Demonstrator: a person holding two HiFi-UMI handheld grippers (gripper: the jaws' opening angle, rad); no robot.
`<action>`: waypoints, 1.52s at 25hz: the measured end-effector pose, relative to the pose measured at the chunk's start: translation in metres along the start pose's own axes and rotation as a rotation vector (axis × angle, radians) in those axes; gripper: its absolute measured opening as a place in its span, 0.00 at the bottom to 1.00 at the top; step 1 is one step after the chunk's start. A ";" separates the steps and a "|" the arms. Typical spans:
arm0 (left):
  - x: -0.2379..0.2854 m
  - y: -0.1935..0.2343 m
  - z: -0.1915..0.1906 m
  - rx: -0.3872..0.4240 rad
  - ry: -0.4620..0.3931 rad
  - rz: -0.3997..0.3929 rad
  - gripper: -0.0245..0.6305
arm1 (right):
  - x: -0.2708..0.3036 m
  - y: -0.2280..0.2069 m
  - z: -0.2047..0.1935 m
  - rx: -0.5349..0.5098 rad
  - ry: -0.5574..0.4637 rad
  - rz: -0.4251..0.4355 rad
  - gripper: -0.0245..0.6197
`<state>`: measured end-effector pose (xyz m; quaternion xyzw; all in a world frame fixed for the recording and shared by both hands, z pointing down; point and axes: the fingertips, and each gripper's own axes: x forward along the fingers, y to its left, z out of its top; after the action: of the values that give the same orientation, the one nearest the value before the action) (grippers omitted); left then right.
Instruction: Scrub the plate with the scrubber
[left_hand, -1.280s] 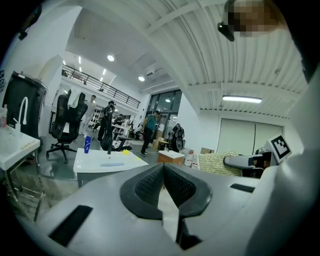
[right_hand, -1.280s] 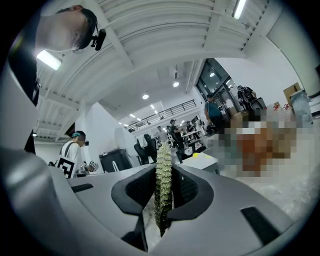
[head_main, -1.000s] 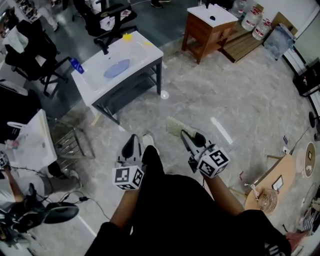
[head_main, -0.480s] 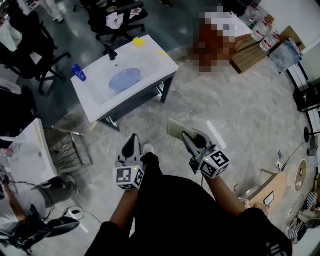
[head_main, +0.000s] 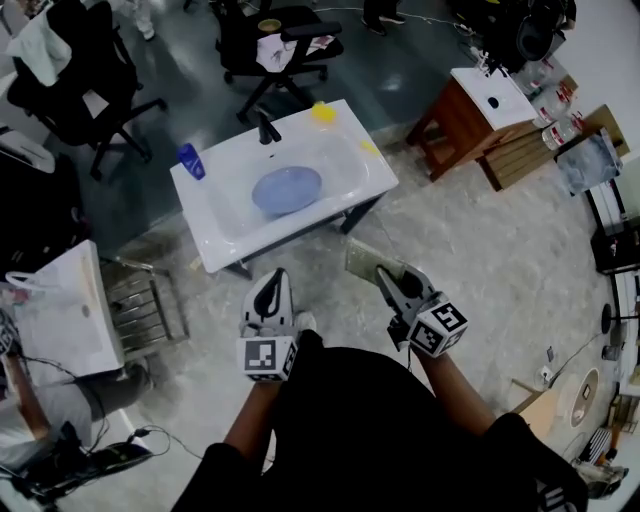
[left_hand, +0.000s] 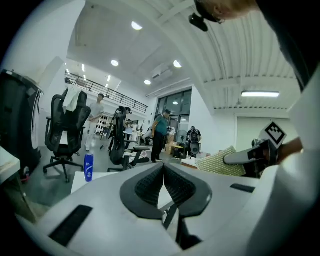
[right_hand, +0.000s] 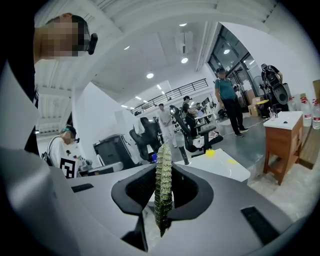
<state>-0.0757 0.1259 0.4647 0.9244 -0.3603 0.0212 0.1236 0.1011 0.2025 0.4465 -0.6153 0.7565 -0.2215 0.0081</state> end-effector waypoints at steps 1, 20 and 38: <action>0.005 0.006 0.000 -0.008 0.004 0.001 0.04 | 0.008 -0.003 0.004 0.003 -0.002 -0.001 0.14; 0.065 0.078 -0.009 -0.066 0.093 0.144 0.04 | 0.113 -0.043 0.028 0.020 0.021 0.097 0.14; 0.188 0.151 -0.023 -0.162 0.220 0.406 0.04 | 0.264 -0.107 0.069 0.032 0.156 0.370 0.14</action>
<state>-0.0367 -0.0995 0.5434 0.8123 -0.5234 0.1170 0.2291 0.1554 -0.0826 0.4896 -0.4465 0.8514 -0.2753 -0.0001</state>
